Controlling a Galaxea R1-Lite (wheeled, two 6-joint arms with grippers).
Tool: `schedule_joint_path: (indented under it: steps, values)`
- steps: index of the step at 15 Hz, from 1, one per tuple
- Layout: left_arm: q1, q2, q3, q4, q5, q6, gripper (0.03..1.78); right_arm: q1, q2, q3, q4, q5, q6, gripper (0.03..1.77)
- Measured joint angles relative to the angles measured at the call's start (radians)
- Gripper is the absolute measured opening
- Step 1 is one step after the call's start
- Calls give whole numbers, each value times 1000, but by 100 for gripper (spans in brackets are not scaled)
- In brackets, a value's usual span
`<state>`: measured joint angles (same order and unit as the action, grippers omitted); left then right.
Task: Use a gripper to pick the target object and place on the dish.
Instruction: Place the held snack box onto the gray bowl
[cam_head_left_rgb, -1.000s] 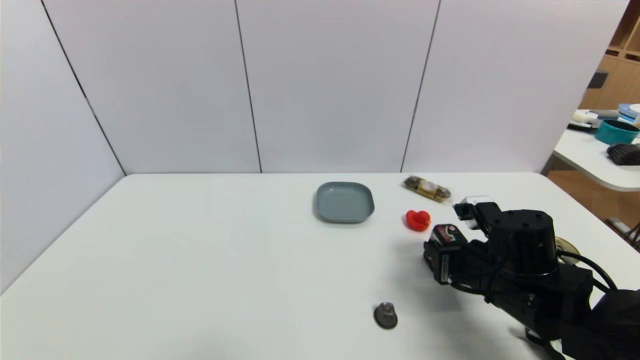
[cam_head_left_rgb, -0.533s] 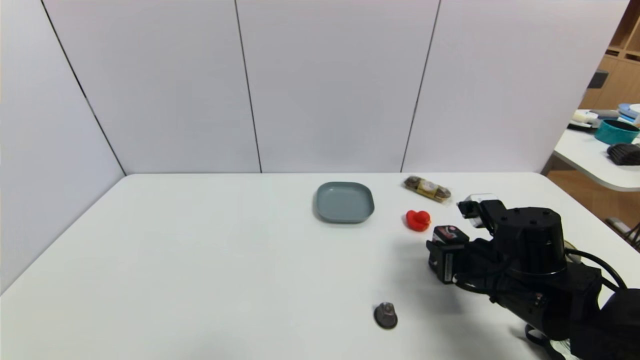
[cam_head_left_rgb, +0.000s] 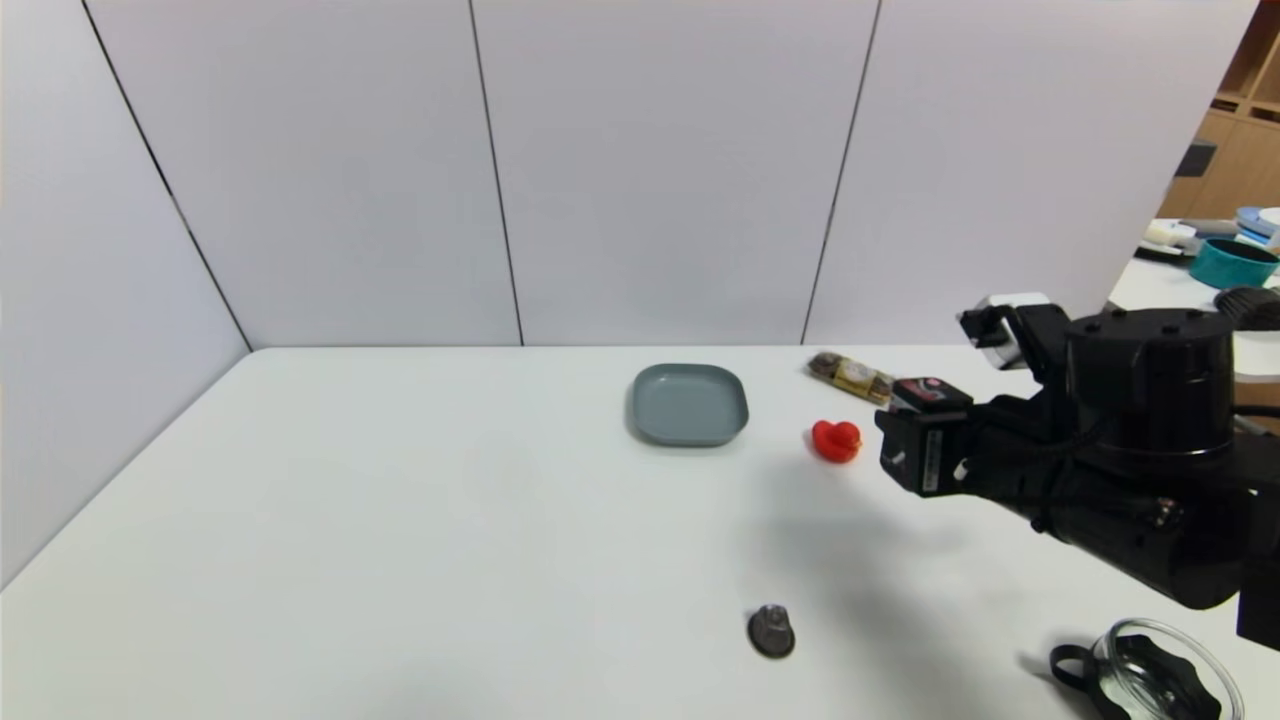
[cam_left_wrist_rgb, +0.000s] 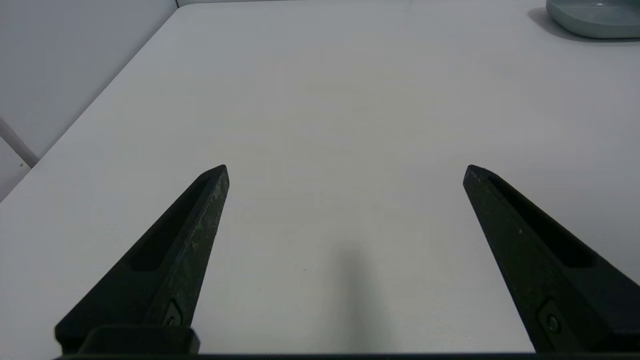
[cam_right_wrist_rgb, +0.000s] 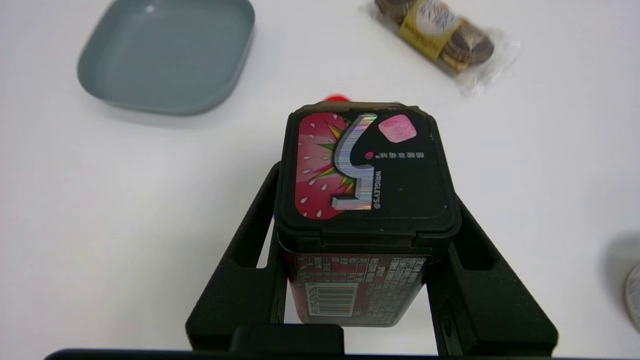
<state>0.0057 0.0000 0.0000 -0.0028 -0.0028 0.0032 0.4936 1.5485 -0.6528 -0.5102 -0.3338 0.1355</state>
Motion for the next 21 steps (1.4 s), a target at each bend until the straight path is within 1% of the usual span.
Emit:
schedule_joint_path:
  steps: [3, 5, 8, 10, 14, 17, 19, 21]
  values:
    - [0, 0, 0, 0, 0, 0, 169, -2, -19, -128, 53, 0, -23, 76]
    - [0, 0, 0, 0, 0, 0, 169, -3, -13, -237, 116, 2, -39, 76]
    - [0, 0, 0, 0, 0, 0, 169, 3, 46, -425, 198, 6, -50, 76]
    - [0, 0, 0, 0, 0, 0, 169, 12, 123, -556, 221, 11, -65, 76]
    - [0, 0, 0, 0, 0, -1, 169, 37, 316, -750, 239, 34, -89, 76]
    - [0, 0, 0, 0, 0, 0, 169, 62, 483, -882, 249, 53, -87, 76]
    - [0, 0, 0, 0, 0, 0, 169, 74, 598, -971, 285, 72, -80, 76]
    - [0, 0, 0, 0, 0, 0, 169, 81, 709, -1068, 311, 80, -77, 76]
